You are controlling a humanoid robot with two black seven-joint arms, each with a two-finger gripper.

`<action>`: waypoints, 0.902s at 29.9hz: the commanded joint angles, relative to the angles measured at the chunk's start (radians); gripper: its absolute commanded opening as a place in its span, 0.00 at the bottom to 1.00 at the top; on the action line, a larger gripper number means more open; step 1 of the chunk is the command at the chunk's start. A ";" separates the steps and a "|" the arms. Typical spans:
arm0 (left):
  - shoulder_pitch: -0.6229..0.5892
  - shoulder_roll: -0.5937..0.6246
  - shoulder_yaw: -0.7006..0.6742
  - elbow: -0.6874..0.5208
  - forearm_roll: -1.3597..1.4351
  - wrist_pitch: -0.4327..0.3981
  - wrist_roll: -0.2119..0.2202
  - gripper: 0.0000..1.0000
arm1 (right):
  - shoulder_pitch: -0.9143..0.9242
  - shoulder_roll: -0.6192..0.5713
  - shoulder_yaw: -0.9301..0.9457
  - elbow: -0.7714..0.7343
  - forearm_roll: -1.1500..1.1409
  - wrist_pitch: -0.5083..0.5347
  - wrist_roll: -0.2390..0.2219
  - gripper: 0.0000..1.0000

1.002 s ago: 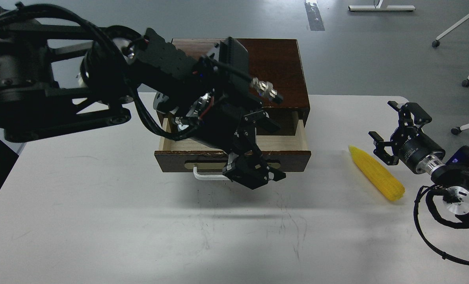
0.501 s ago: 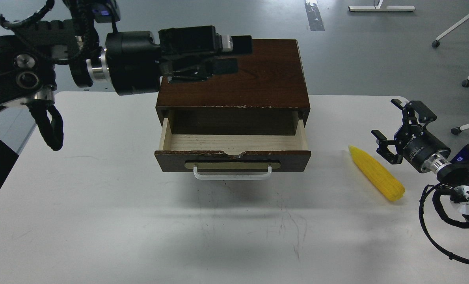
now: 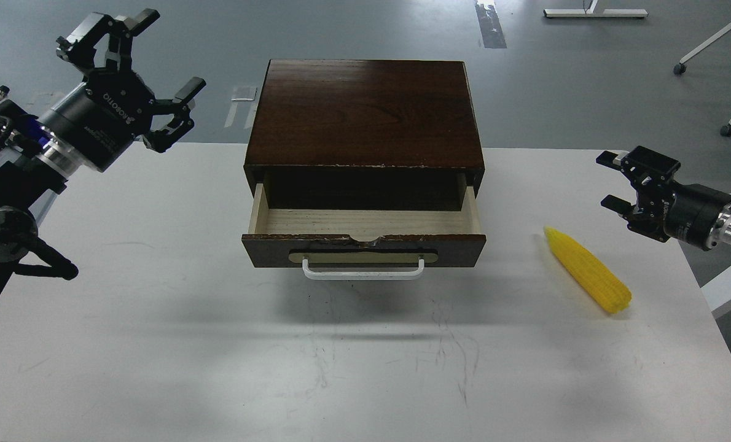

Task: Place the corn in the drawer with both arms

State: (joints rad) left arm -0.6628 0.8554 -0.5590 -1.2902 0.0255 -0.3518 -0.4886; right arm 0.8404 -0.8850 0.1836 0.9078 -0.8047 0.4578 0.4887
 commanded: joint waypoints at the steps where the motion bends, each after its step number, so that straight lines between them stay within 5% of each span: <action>1: 0.078 -0.033 -0.079 0.022 -0.007 -0.030 0.000 0.98 | 0.031 -0.012 -0.006 0.011 -0.305 -0.007 0.000 1.00; 9: 0.094 -0.050 -0.108 0.020 -0.004 -0.030 0.004 0.98 | 0.190 -0.008 -0.189 0.002 -0.681 -0.010 0.000 1.00; 21: 0.103 -0.064 -0.119 0.014 0.004 -0.030 0.005 0.98 | 0.243 0.095 -0.469 -0.035 -0.705 -0.172 0.000 0.99; 26: 0.103 -0.064 -0.133 0.012 0.005 -0.032 0.009 0.98 | 0.220 0.103 -0.477 -0.032 -0.705 -0.188 0.000 0.78; 27: 0.103 -0.064 -0.133 0.012 0.005 -0.032 0.009 0.98 | 0.220 0.103 -0.481 -0.030 -0.705 -0.188 0.000 0.63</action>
State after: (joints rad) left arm -0.5599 0.7916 -0.6902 -1.2776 0.0301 -0.3821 -0.4810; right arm 1.0649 -0.7836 -0.2919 0.8742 -1.5101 0.2746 0.4888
